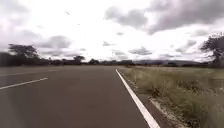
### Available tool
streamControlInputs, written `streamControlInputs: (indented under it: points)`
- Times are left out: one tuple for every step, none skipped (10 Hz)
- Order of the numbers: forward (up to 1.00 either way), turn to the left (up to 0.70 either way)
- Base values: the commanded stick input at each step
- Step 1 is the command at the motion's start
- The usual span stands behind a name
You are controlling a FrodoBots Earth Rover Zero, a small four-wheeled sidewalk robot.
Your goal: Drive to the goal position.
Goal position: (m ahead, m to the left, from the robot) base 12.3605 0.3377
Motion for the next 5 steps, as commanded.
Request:
streamControlInputs:
  points:
    - [0.7,0.0]
    - [0.7,0.0]
    - [0.7,0.0]
    - [0.7,0.0]
    - [0.7,0.0]
